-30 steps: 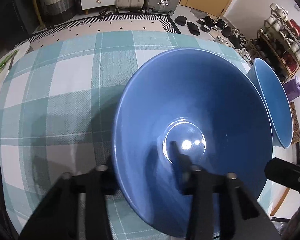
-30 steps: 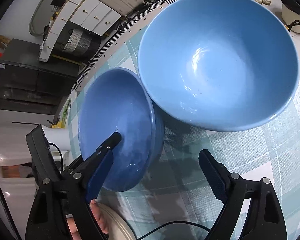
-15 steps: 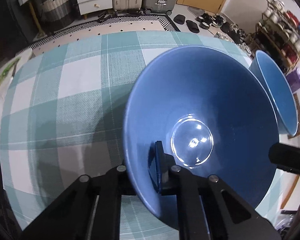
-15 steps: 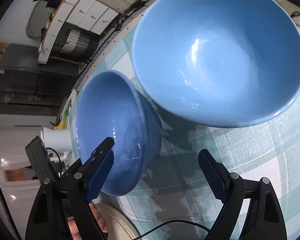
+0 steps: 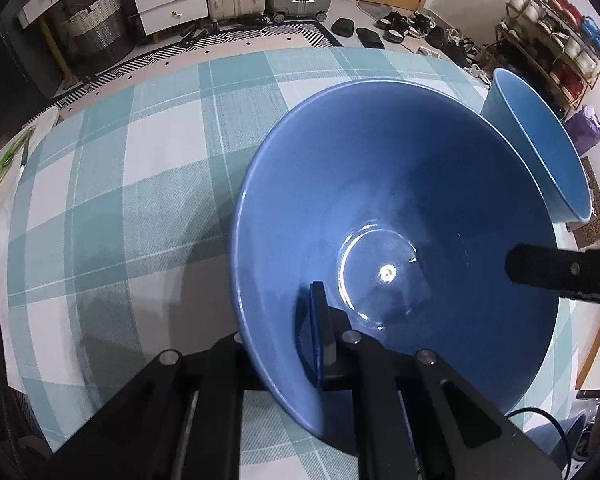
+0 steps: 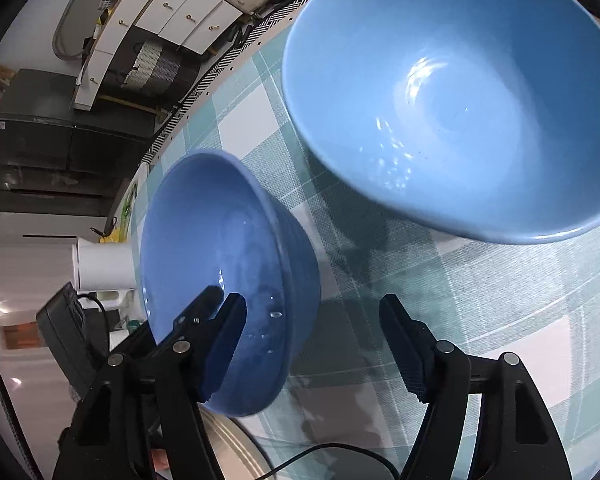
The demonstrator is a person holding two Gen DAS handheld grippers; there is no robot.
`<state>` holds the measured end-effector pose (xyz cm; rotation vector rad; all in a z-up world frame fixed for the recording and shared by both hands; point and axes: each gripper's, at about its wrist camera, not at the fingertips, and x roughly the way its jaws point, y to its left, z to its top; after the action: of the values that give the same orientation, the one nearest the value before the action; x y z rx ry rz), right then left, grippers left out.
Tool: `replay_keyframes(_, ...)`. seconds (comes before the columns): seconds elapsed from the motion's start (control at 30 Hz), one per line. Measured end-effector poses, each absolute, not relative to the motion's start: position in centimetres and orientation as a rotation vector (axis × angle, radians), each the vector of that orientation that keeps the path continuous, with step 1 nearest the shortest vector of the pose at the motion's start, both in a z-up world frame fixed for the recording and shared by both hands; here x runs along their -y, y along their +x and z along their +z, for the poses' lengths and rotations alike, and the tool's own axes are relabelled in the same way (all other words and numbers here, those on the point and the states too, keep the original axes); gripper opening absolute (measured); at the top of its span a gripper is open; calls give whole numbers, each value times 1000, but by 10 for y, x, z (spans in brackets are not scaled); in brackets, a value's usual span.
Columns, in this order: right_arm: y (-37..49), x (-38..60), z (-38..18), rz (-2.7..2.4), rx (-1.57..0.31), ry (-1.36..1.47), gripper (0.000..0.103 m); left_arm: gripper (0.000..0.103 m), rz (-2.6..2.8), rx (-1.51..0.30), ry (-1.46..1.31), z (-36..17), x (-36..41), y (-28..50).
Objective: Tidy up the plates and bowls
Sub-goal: 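Lift the blue bowl by its rim with both tools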
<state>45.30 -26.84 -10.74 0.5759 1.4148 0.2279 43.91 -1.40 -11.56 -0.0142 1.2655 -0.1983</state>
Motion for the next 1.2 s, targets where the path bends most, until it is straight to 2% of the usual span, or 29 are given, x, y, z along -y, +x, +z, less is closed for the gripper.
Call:
replay_keyframes(0.4,461,234,-120,216,-1444,449,71,11,-199,-1274,7,-117,15,434)
replay_keyframes(0.5,463,228,-123,229,-1446,444,58,11,-195,-1275,-2,-118,14,434)
replay_keyframes(0.7,465,221,-127,227,-1452,436,45,12,-194,-1280,-19,-120,13,432)
replay_keyframes(0.9,466,224,-131,222,-1446,444,39,13,-196,-1280,-14,-121,13,432)
replay_keyframes(0.97,467,225,-132,223,-1441,442,34,13,-196,-1282,-18,-121,12,432)
replay_keyframes(1.2,474,220,-124,228,-1380,399,33,13,-196,-1290,-10,-120,13,432)
